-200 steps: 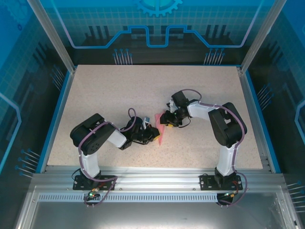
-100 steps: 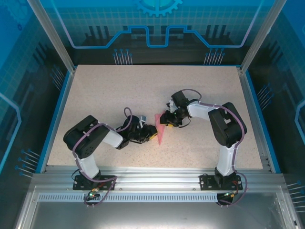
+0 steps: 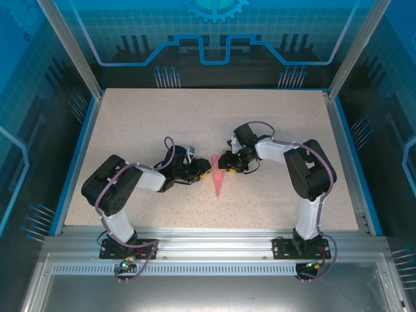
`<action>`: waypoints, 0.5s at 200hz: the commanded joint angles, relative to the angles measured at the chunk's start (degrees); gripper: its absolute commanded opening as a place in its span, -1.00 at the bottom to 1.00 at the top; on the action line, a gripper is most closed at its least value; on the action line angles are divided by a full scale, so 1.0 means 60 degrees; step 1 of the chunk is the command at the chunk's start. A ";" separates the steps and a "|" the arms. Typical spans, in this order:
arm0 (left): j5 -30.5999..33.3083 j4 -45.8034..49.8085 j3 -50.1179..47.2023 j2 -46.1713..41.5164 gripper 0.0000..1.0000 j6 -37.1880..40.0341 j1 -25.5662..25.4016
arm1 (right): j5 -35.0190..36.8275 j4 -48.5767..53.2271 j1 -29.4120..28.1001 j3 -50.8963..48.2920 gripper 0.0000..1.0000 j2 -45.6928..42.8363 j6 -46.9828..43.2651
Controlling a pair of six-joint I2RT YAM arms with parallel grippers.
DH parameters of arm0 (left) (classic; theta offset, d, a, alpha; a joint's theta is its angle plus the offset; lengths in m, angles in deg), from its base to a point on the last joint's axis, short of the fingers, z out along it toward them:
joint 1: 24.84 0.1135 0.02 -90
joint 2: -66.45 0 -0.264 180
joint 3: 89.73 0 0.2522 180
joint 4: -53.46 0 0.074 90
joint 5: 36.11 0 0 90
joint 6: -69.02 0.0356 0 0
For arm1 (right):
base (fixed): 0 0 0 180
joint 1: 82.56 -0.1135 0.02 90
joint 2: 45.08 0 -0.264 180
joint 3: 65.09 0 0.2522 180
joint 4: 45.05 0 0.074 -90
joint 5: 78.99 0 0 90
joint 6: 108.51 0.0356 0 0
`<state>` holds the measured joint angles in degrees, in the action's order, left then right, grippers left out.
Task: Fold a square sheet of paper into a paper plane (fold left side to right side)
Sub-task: Fold the wing for the fifth time at the center of the table.
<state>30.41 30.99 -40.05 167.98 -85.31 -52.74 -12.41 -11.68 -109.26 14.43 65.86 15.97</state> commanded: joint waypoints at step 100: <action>-0.0453 0.0308 0.1128 0.1585 -0.69 0.0221 0.0083 | 0.0008 -0.0223 -0.0471 -0.0106 -0.15 0.0468 -0.0114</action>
<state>28.70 31.43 -34.69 175.68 -85.18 -52.68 -12.41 -11.68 -109.26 14.43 65.86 15.95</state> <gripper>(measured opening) 0.184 0.425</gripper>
